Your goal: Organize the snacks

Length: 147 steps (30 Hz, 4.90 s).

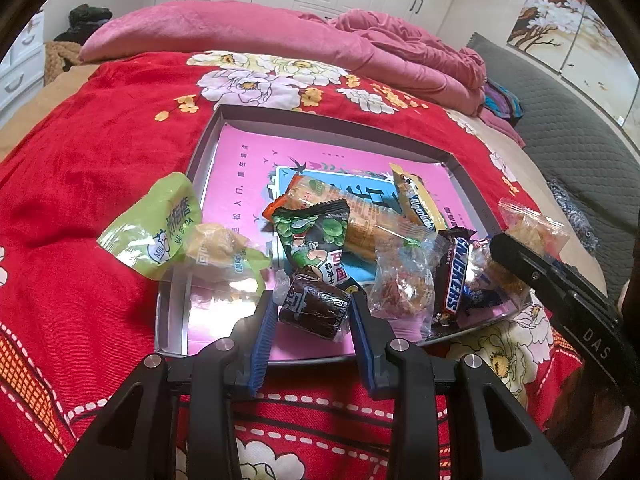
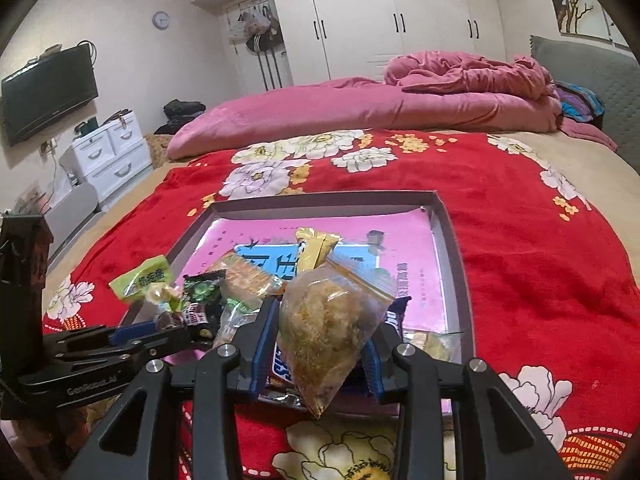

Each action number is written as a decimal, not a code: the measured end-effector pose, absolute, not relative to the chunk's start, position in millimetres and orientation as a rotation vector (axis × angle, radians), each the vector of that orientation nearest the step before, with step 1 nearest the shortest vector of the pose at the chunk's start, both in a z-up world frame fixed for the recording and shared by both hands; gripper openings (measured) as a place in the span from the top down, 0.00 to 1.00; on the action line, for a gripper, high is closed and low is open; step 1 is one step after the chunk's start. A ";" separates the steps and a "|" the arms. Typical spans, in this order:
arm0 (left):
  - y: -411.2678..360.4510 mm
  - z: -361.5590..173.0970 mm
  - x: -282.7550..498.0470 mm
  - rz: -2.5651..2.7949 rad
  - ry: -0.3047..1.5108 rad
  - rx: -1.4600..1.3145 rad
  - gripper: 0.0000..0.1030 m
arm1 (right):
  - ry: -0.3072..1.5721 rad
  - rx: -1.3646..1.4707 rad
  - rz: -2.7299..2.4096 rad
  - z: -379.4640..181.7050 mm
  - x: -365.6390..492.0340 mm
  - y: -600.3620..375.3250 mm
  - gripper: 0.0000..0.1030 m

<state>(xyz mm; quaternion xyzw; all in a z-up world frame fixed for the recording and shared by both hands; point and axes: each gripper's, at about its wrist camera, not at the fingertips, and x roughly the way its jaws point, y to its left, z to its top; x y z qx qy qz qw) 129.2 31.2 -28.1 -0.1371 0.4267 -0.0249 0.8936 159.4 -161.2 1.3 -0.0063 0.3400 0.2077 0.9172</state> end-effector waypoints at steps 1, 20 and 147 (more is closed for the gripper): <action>31.1 -28.1 129.2 -0.052 0.885 -0.284 0.64 | 0.695 -0.013 0.424 2.0 159.2 -162.0 0.62; 30.9 -27.6 129.4 -0.051 0.885 -0.284 0.64 | 0.703 -0.102 0.343 -5.0 166.2 -158.1 0.62; 19.6 -17.9 122.1 -0.050 0.865 -0.214 0.37 | 0.758 -0.173 0.478 -15.3 146.6 -130.0 0.50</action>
